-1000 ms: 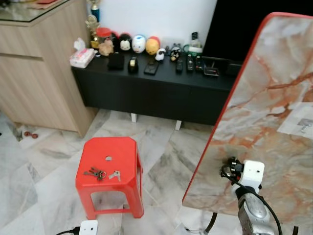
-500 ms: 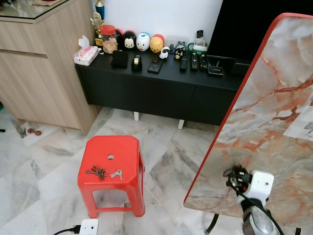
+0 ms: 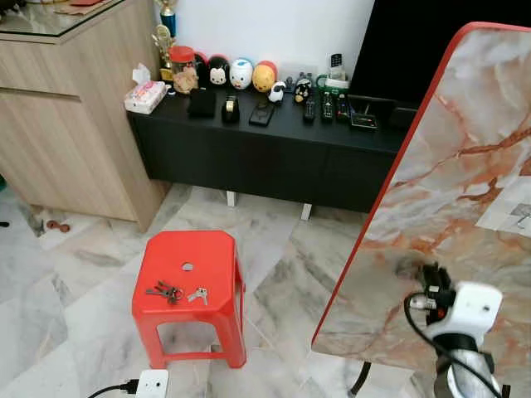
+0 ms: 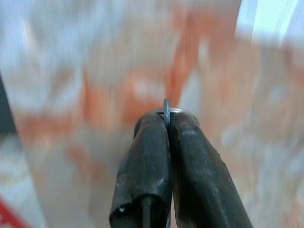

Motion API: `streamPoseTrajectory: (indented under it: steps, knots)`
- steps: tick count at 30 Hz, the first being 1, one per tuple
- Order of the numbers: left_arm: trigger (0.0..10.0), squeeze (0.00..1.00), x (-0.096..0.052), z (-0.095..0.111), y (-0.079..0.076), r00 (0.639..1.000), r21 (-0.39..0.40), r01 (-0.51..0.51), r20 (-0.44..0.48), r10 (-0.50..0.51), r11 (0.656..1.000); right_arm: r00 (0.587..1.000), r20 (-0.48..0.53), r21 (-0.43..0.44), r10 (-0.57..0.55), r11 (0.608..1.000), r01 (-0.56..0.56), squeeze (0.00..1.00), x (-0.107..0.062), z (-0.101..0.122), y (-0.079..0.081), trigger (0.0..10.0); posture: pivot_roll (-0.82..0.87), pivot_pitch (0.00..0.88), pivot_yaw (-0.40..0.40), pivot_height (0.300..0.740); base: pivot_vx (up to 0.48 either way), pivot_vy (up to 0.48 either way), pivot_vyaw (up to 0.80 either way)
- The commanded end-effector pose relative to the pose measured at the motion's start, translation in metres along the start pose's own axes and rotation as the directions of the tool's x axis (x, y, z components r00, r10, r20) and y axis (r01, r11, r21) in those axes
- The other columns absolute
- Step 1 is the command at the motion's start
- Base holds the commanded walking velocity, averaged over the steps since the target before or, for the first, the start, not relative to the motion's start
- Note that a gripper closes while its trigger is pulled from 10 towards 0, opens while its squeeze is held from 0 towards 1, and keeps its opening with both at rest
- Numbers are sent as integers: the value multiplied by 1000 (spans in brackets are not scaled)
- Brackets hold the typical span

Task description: Hang keys on a hook

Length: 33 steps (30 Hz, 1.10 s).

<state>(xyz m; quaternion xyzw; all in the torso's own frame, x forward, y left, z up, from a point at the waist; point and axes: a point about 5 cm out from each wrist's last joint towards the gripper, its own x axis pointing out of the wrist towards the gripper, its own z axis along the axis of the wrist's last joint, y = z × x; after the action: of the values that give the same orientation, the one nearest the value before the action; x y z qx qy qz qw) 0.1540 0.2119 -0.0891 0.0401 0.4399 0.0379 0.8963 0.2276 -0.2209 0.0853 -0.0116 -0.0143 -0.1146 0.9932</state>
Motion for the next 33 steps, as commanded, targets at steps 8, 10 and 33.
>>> streamPoseTrajectory:
  steps: [8, 10, 33]
  knots:
    - [10000, 0, 0, -1, -2, 1000, 22, 15, -3, -15, 1000, 992, 90, -16, -83, 996, 85, 0, 14, 34, -10, 10000, -51, 38, -70, 740, 0, 0, 0]
    - [10000, 0, 0, -1, -2, 1000, 22, 15, -4, -15, 1000, 992, 89, -20, -90, 996, 92, 0, 15, 36, -11, 10000, -51, 38, -70, 740, 0, 0, 0]
    - [10000, 0, -1, -7, 0, 999, 55, 21, -39, -19, 998, 938, 99, 3, -332, 943, 333, 0, 12, 58, -38, 10000, -51, 41, -65, 740, 0, 0, 0]
